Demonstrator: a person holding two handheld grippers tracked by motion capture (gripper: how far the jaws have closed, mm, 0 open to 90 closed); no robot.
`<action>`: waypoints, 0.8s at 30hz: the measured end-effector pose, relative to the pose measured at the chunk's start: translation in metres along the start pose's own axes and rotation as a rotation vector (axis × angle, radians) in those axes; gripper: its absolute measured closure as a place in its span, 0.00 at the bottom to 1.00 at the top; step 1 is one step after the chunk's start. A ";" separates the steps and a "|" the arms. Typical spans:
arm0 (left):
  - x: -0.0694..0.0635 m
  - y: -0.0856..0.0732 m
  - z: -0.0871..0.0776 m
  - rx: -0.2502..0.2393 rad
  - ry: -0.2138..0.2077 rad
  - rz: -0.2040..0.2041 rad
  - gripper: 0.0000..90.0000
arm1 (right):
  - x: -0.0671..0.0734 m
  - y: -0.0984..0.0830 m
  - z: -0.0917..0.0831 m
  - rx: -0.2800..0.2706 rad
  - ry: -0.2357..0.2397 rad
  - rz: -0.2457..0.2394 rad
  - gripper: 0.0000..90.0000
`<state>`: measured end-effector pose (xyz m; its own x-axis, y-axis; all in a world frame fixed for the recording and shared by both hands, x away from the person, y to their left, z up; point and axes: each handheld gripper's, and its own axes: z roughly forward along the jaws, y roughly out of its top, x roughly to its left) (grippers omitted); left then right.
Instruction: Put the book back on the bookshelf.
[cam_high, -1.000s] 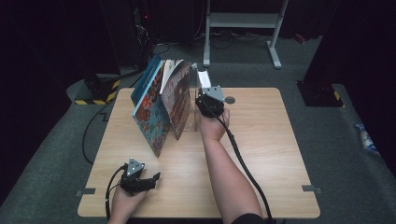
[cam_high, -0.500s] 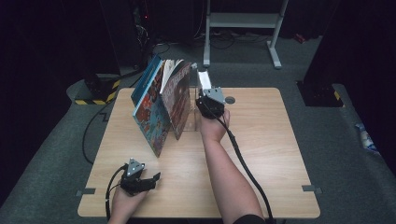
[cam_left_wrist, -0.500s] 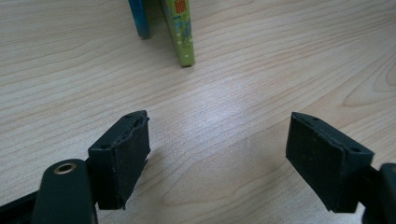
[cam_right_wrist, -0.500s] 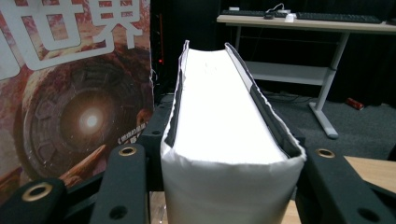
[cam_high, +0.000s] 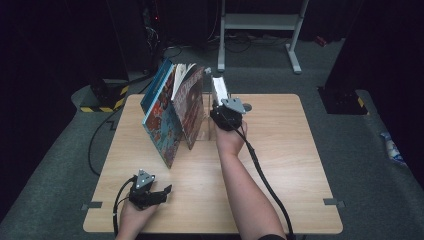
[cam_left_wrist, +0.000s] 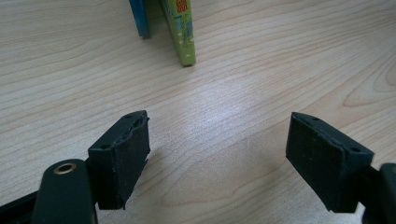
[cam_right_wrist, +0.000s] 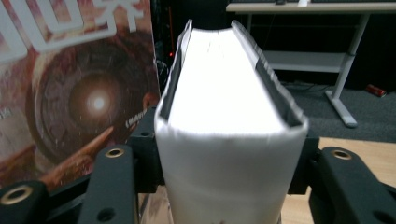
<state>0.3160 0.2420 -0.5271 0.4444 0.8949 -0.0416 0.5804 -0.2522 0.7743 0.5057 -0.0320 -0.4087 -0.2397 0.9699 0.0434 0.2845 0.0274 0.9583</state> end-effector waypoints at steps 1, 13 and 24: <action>0.000 0.000 0.000 0.000 0.000 0.000 0.24 | -0.001 -0.002 0.000 0.005 0.007 0.000 0.47; 0.000 0.000 0.000 0.003 0.001 0.001 0.24 | -0.009 -0.021 -0.014 0.037 0.051 -0.011 0.46; -0.001 0.000 0.000 0.002 0.000 0.000 0.24 | -0.012 -0.034 -0.023 0.042 0.064 0.012 0.54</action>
<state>0.3157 0.2414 -0.5271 0.4449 0.8946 -0.0416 0.5815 -0.2533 0.7732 0.4774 -0.0504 -0.4352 -0.2947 0.9527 0.0746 0.3258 0.0268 0.9450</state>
